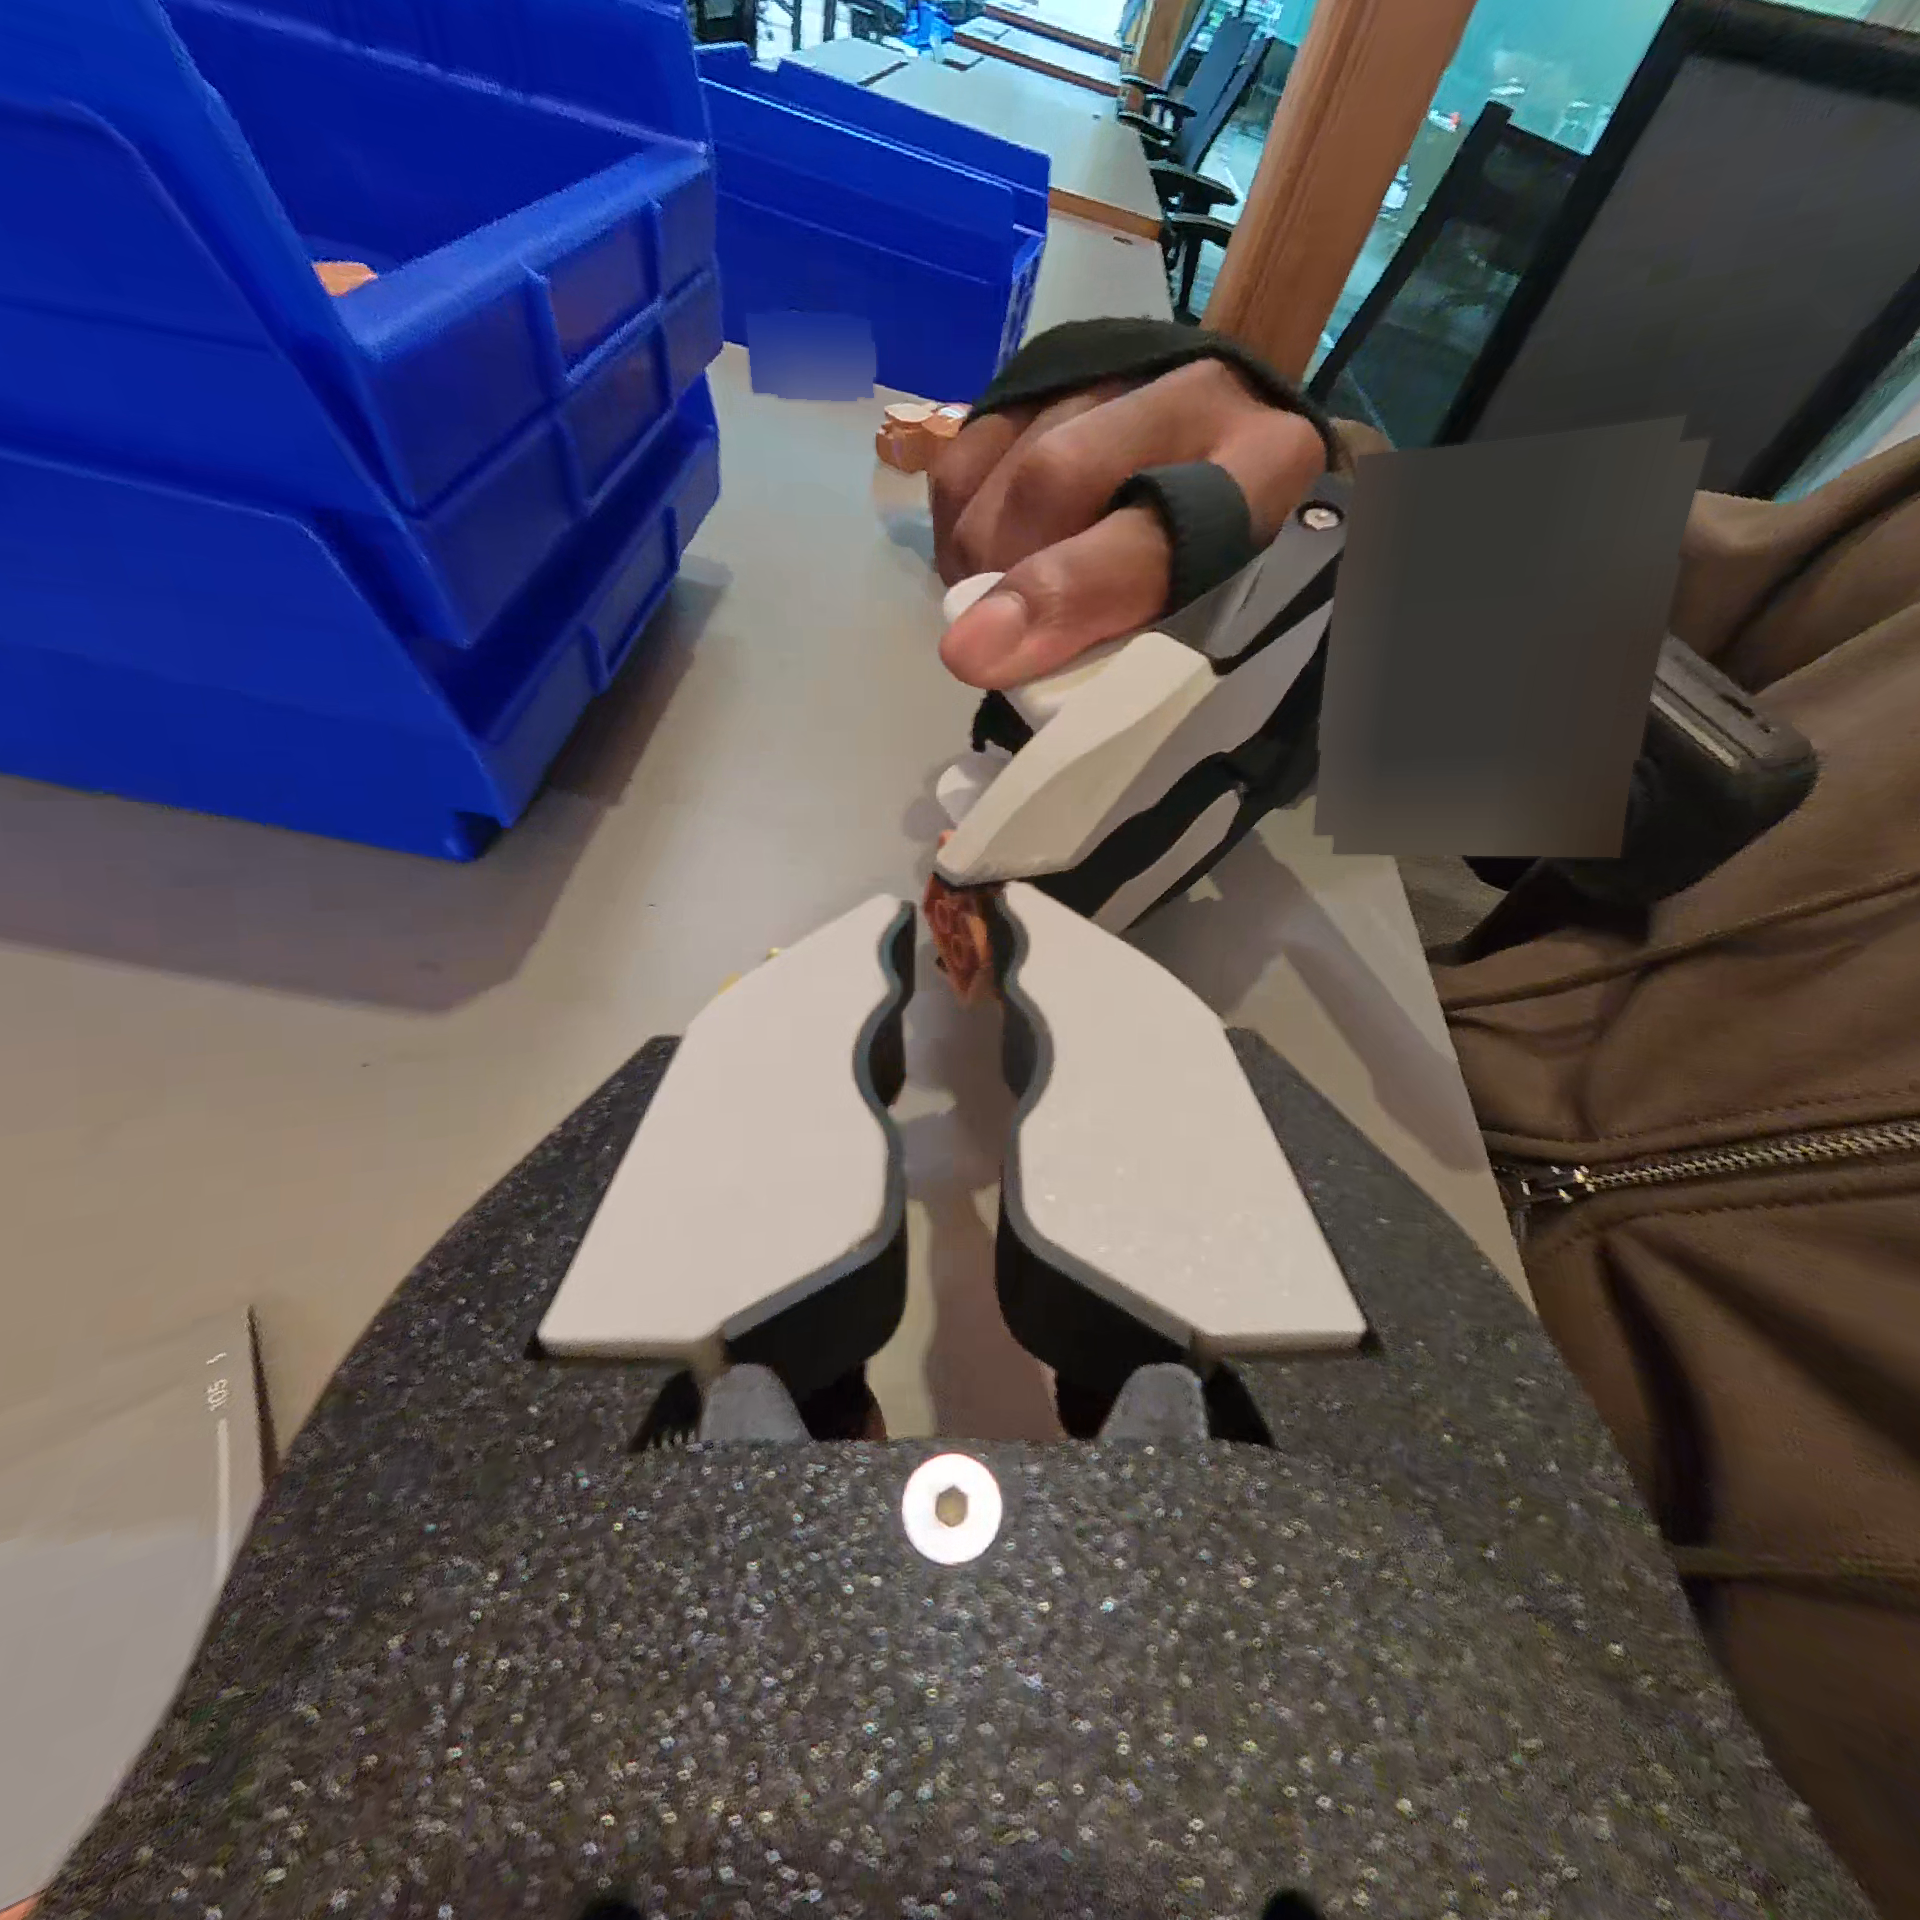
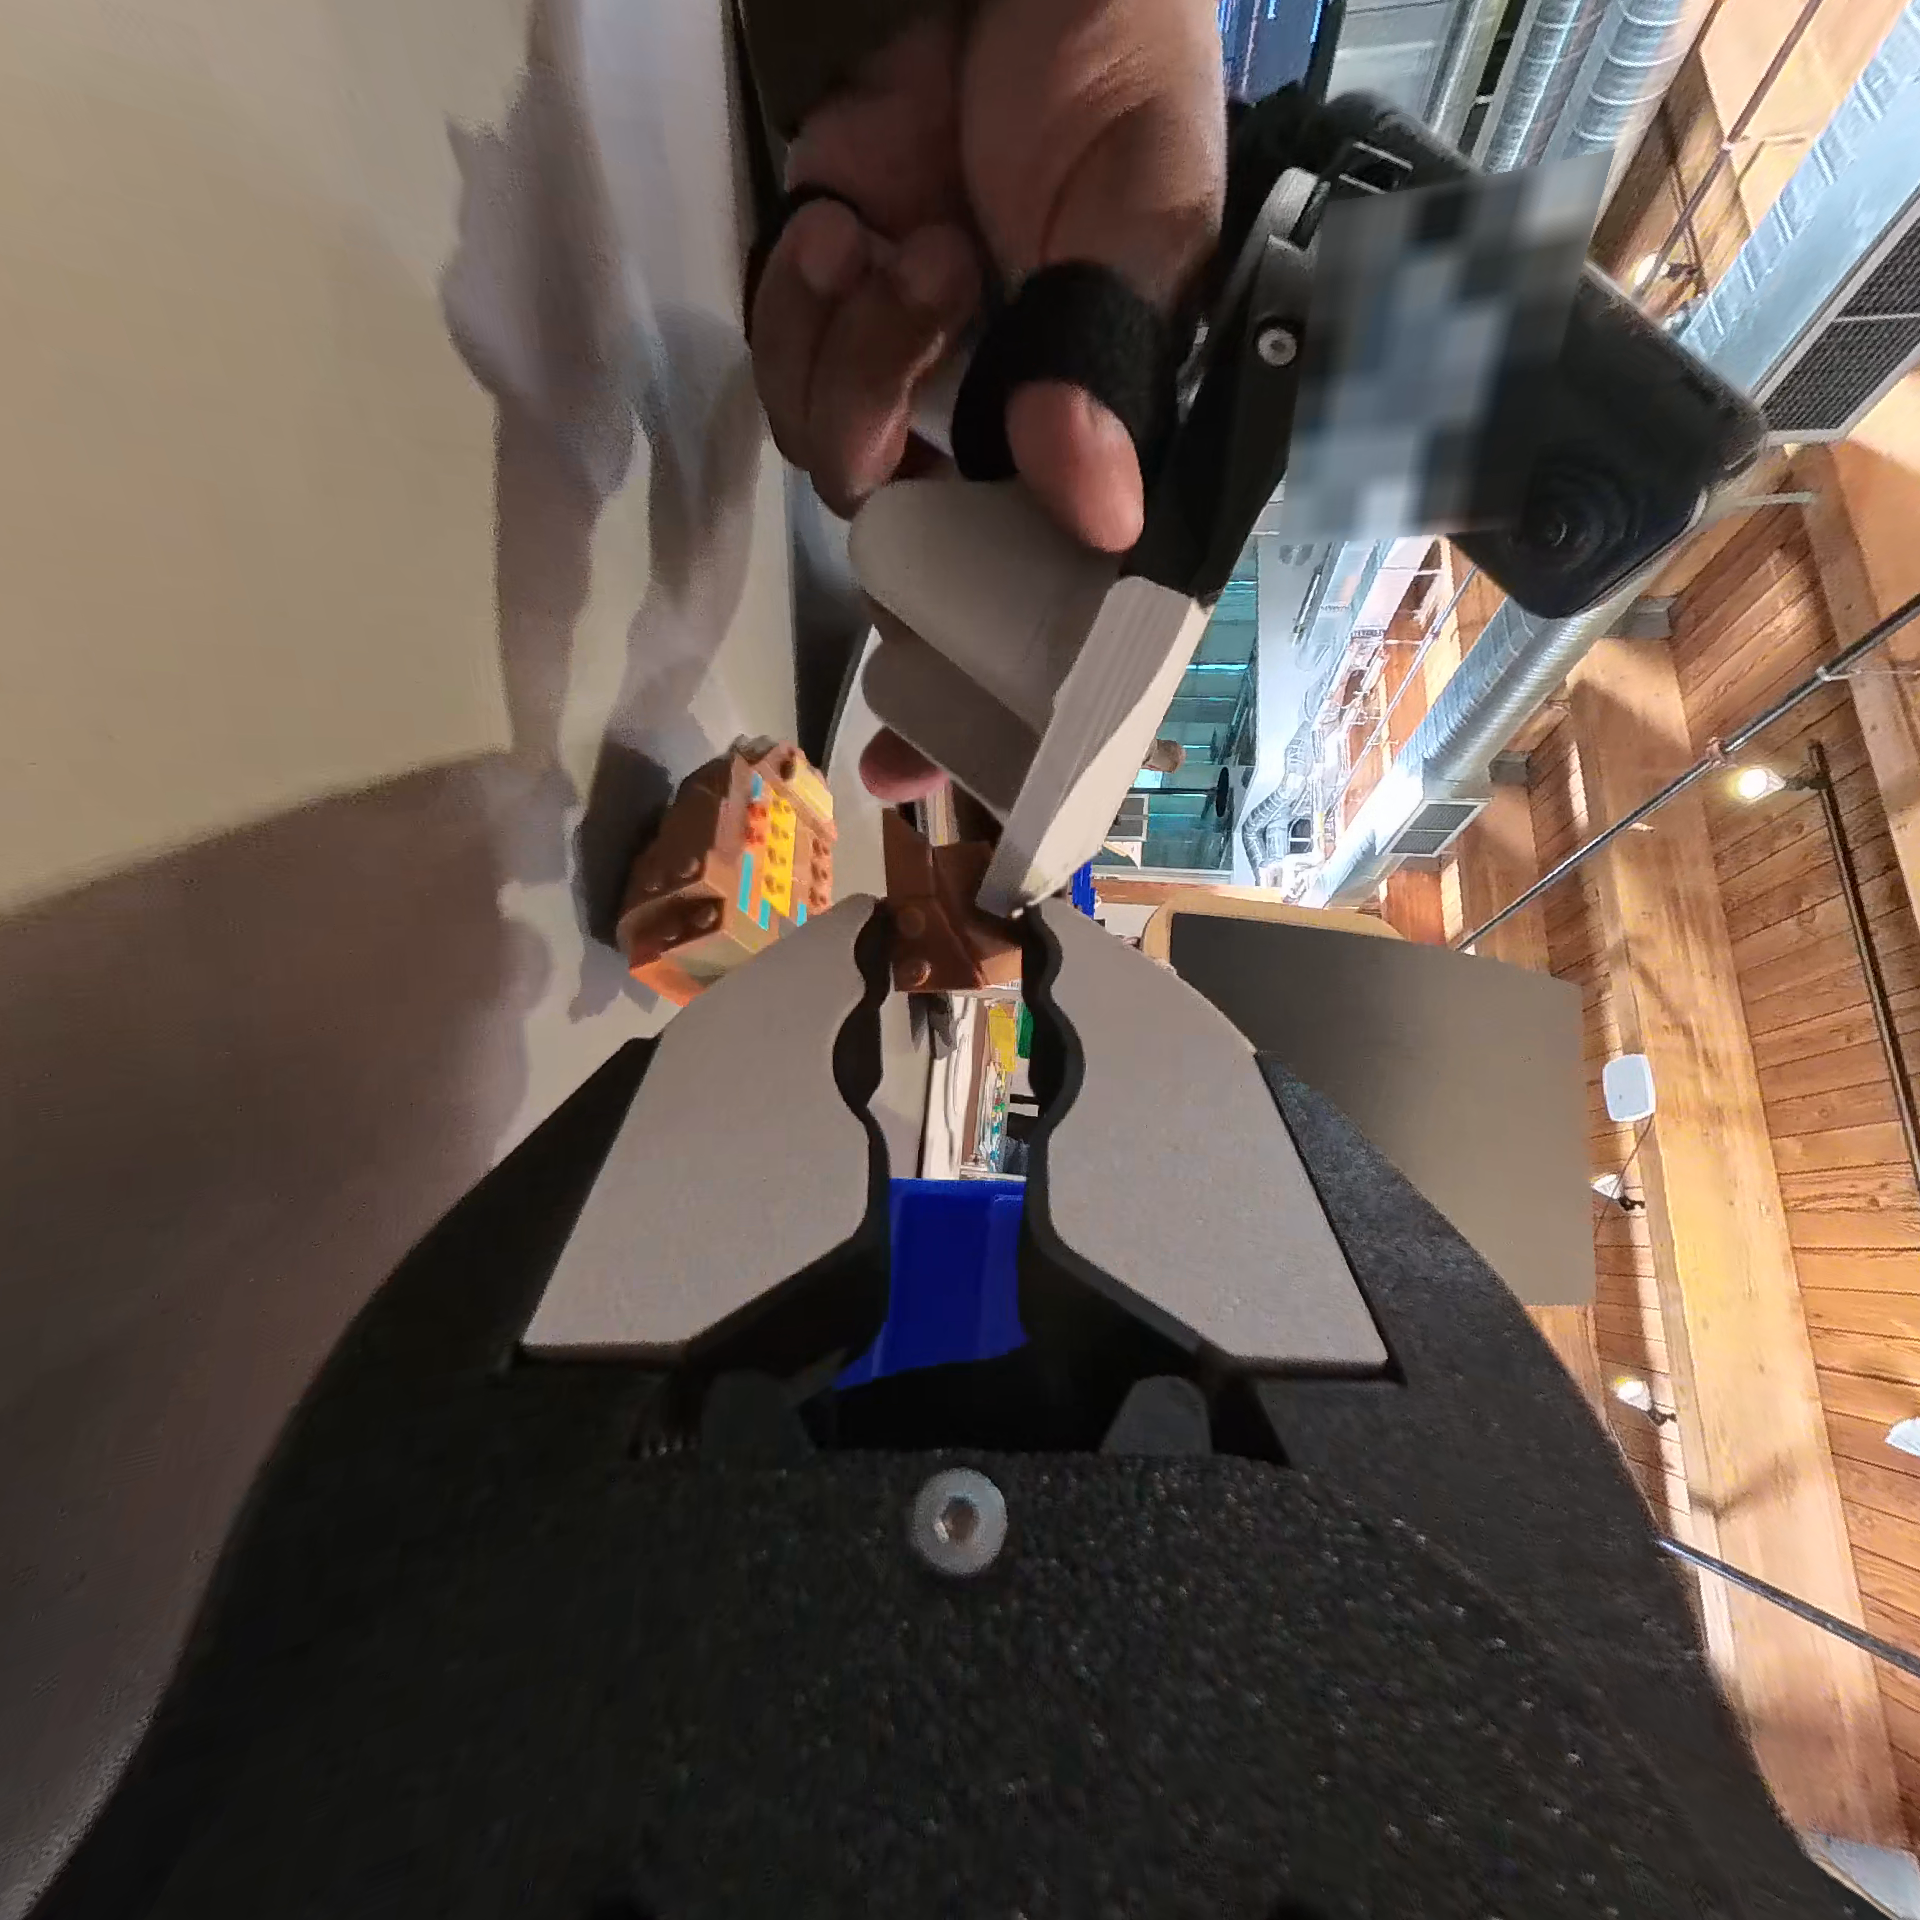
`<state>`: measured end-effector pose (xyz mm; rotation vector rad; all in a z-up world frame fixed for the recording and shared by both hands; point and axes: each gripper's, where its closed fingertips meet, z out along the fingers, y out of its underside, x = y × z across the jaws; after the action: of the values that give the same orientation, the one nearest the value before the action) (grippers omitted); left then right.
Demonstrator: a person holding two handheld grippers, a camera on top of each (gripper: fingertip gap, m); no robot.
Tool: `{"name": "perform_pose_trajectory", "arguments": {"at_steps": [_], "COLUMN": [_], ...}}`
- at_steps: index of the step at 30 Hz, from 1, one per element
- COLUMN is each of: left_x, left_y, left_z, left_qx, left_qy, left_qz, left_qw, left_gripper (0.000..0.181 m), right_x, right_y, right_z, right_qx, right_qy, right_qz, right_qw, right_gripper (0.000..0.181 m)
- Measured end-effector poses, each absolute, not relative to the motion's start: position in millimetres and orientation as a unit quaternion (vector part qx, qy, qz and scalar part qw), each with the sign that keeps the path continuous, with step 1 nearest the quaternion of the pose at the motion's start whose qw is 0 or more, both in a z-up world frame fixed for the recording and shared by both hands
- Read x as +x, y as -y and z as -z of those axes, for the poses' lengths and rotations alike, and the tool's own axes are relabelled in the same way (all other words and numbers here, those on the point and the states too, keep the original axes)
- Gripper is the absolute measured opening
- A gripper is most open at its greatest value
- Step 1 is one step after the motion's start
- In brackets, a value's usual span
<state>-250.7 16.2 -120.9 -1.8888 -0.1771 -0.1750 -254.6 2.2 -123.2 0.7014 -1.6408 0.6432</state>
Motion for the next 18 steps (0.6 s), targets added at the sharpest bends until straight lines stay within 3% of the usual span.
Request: {"name": "perform_pose_trajectory", "arguments": {"at_steps": [2, 18], "left_x": [-246.7, -250.6], "left_y": [-16.3, -16.2], "left_z": [120.9, 108.0], "left_qx": [-0.808, -0.768], "left_qy": [0.072, 0.126], "left_qz": [0.088, 0.151], "left_qw": [0.578, 0.610], "left_gripper": [0.007, 0.008], "right_x": [-254.3, -254.2], "right_y": [-1.8, 0.5], "right_z": [123.3, 106.8], "right_qx": [0.303, 0.276], "right_qy": [0.703, 0.689], "right_qz": [-0.275, -0.310], "right_qw": [0.582, 0.594], "right_gripper": [0.024, 0.025]}}
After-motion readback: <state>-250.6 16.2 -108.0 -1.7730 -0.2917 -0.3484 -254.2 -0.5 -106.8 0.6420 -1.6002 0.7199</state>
